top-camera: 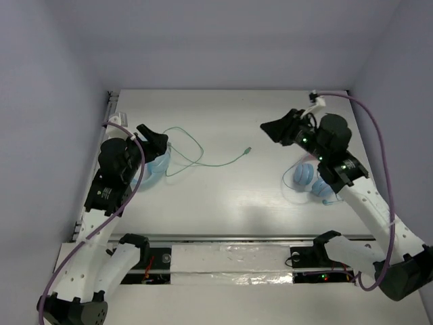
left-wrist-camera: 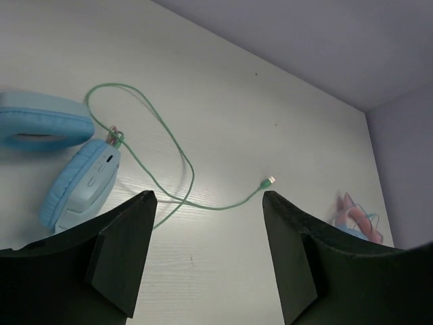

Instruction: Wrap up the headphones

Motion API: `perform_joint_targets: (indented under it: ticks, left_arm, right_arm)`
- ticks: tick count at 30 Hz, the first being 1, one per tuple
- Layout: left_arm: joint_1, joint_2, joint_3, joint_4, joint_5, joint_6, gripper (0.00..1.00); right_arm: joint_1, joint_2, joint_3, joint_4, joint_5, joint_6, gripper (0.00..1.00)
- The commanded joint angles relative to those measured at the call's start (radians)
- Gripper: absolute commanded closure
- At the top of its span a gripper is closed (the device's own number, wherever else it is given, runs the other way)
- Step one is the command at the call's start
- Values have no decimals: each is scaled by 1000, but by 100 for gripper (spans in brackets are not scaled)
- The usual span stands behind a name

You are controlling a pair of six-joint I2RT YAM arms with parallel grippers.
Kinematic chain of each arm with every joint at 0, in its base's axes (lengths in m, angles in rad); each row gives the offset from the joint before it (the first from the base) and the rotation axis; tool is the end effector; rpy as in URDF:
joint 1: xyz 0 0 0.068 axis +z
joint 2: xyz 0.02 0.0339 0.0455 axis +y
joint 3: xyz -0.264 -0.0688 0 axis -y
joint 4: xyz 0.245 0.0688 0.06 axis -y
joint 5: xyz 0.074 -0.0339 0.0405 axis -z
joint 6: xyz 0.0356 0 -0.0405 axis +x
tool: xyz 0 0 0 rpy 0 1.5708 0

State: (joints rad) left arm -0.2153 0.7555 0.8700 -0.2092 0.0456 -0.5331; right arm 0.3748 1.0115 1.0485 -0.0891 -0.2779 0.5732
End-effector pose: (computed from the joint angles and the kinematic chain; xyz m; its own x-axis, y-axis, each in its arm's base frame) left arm 0.1691 -0.0386 0.3718 -0.2106 -0.4736 -0.8552 0.1750 0.8424 -0.5096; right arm 0.2110 0.0935 0.4007 -0.3699 0.4149 -0.8313 -0.4837 0.6779 0.5536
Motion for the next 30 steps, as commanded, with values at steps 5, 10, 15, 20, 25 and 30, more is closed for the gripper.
perform_joint_targets:
  ticks: [5,10,15,20,25,30]
  left_arm:
    - [-1,25,107,-171,-187,-59,72]
    - [8,137,127,-341,-326,-74,100]
    - [131,223,106,-372,-320,-45,100]
    - [384,297,-5,-308,-178,10,80]
    - [484,390,-48,-256,-122,16,49]
    - [484,493,-60,-273,-101,7,34]
  right_arm:
    - [185,12,-94,126,32,-4,100]
    - [225,-7,-166,149,51,-16,100]
    - [234,-43,-200,155,39,-30,100]
    - [243,-53,-214,172,10,-24,100]
    - [253,-67,-225,183,2,-22,71]
    - [253,-62,-217,173,17,-27,61]
